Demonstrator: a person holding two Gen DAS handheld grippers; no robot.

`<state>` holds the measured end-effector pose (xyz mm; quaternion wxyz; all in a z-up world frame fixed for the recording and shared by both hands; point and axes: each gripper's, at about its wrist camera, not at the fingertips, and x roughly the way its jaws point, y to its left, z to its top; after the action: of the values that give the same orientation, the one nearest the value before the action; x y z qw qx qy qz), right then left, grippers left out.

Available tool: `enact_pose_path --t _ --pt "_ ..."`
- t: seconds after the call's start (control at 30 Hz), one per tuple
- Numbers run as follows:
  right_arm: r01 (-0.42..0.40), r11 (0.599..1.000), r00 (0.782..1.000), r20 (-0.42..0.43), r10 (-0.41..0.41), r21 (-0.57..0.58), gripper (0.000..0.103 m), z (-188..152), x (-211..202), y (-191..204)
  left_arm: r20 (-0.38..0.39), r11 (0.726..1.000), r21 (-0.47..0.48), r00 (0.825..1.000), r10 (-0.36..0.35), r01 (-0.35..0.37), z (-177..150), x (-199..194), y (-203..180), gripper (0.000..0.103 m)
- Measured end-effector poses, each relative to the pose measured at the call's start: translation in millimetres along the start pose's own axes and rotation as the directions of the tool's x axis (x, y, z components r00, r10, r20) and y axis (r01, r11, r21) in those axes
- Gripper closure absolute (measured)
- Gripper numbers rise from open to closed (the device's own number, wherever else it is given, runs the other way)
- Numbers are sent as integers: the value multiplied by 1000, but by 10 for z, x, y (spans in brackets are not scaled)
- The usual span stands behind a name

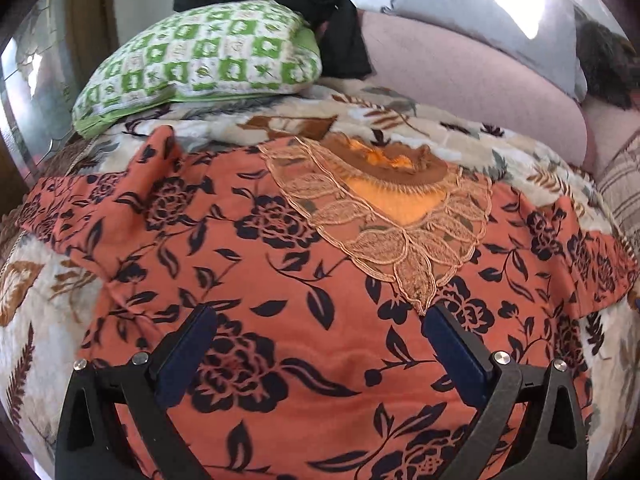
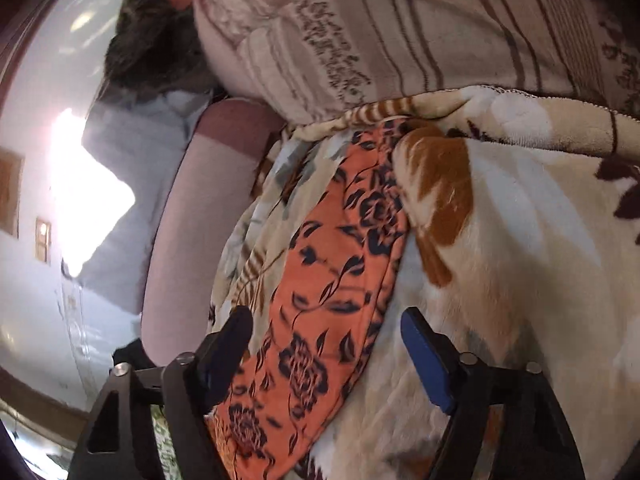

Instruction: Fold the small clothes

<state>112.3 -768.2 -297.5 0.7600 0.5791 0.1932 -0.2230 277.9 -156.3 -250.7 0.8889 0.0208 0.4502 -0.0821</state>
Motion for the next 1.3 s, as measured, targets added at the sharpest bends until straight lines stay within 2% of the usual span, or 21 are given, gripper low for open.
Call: enact_pose_path --t 0.13,0.23,0.33,0.4,0.47,0.5,0.67,0.77,0.83,0.87,1.03,1.17,1.3 --pt "-3 1000 1000 15 3 23 38 246 276 -46 -5 999 37 1000 2 -2 15 93 -85 0" --pt "96 995 995 13 -97 19 40 312 471 -34 -5 999 53 1000 6 -6 2 140 -113 0" --pt "162 987 985 64 -163 12 44 300 522 24 -26 998 67 1000 17 -15 -11 208 -120 0" --pt "212 977 974 77 -212 17 59 294 520 42 -33 997 71 999 19 -16 -15 210 -103 0" --pt "201 978 975 89 -205 52 63 264 475 14 -12 998 66 1000 16 -15 -11 166 -84 0" --pt "226 973 968 96 -230 55 65 252 446 -9 -2 998 67 1000 15 -15 -8 149 -85 0" --pt "186 981 975 113 -191 49 66 299 515 -82 -8 994 110 1000 16 -15 -41 178 -153 0" --pt "196 980 972 130 -197 21 65 340 572 -8 -17 993 115 999 28 -26 -39 211 -158 0" --pt "195 980 973 130 -189 -35 82 316 594 87 -15 995 96 1000 16 -15 -24 194 -125 0" --pt "196 979 974 130 -188 -58 95 298 581 146 -11 996 89 1000 15 -14 -14 176 -101 0" --pt "71 986 986 162 -46 -152 97 116 288 637 17 999 44 1000 23 -23 44 58 63 0" --pt "-81 967 991 86 104 -241 97 -285 69 1256 61 998 -7 997 57 -57 121 -92 310 0" --pt "-220 907 975 -52 215 -359 97 -1061 -19 1948 97 985 -44 981 171 -167 206 -200 665 0"
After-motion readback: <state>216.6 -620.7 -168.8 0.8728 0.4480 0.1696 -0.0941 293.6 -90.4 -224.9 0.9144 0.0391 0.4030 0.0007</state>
